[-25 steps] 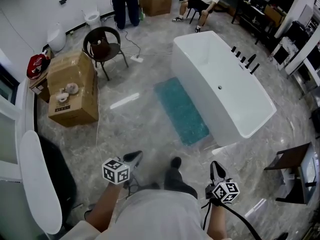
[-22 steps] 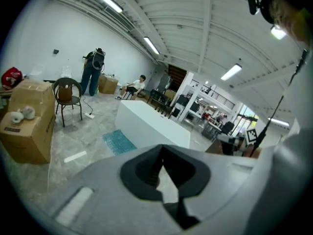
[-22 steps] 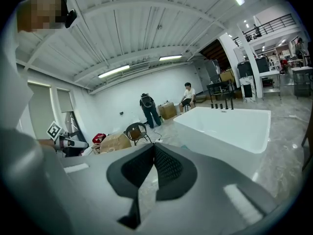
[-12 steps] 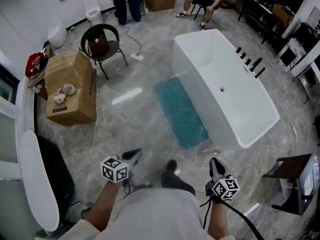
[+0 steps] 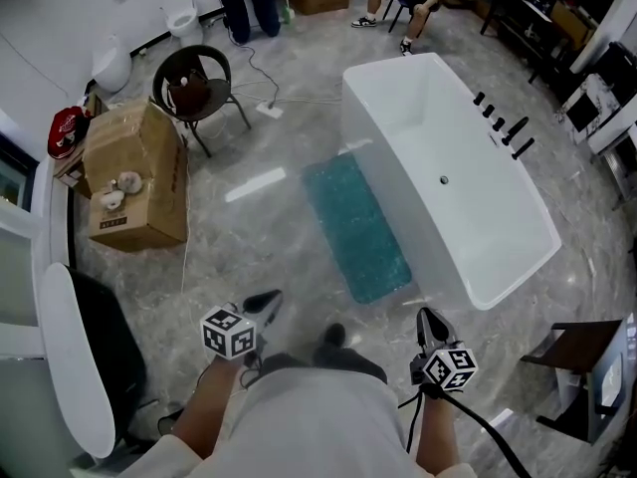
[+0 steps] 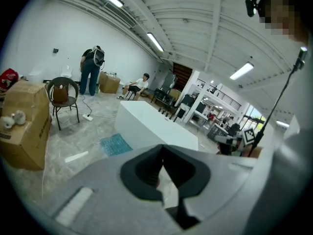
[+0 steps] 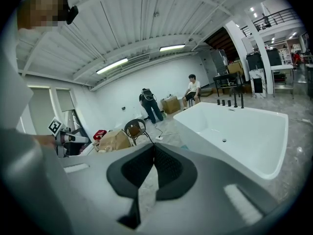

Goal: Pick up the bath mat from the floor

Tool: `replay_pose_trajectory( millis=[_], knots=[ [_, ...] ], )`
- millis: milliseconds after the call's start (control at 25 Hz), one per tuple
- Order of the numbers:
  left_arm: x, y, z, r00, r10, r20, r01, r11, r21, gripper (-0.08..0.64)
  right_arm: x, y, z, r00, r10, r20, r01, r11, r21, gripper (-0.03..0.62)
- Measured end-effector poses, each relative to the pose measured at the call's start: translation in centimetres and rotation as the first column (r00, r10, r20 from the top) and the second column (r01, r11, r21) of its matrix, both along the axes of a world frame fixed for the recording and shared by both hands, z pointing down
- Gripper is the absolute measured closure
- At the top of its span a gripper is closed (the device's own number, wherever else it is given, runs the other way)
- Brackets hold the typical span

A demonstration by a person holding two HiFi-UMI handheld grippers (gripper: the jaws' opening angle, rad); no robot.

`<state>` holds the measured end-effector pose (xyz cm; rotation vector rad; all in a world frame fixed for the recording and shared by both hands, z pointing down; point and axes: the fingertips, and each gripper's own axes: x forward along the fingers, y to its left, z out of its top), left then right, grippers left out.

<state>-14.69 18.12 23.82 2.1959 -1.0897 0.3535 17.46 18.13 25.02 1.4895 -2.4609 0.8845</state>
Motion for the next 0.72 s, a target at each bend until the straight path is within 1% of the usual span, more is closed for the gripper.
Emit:
replay_pose_trajectory(
  millis=[200, 400, 560, 720],
  knots=[
    [1.0, -2.1, 0.0, 1.0, 0.001, -0.001, -0.001, 1.0, -0.004, 0.56, 0.6, -1.8, 0.2, 1.0, -0.003, 0.006, 0.003, 1.0, -0.007, 0.586],
    [1.8, -3.4, 0.3, 1.0, 0.013, -0.002, -0.013, 1.0, -0.013, 0.56, 0.8, -2.4, 0.8, 1.0, -0.001, 0.006, 0.001, 1.0, -0.025, 0.586],
    [1.3, -4.8, 0.6, 0.999, 0.035, -0.001, -0.035, 0.999, -0.025, 0.561, 0.2, -2.8, 1.2, 1.0, 0.013, -0.002, -0.013, 0.999, -0.041, 0.586],
    [0.6, -7.2, 1.1, 0.998, 0.064, -0.008, -0.064, 0.998, -0.026, 0.561, -0.5, -3.9, 1.7, 0.999, 0.049, -0.007, -0.049, 0.998, -0.049, 0.586]
  ],
)
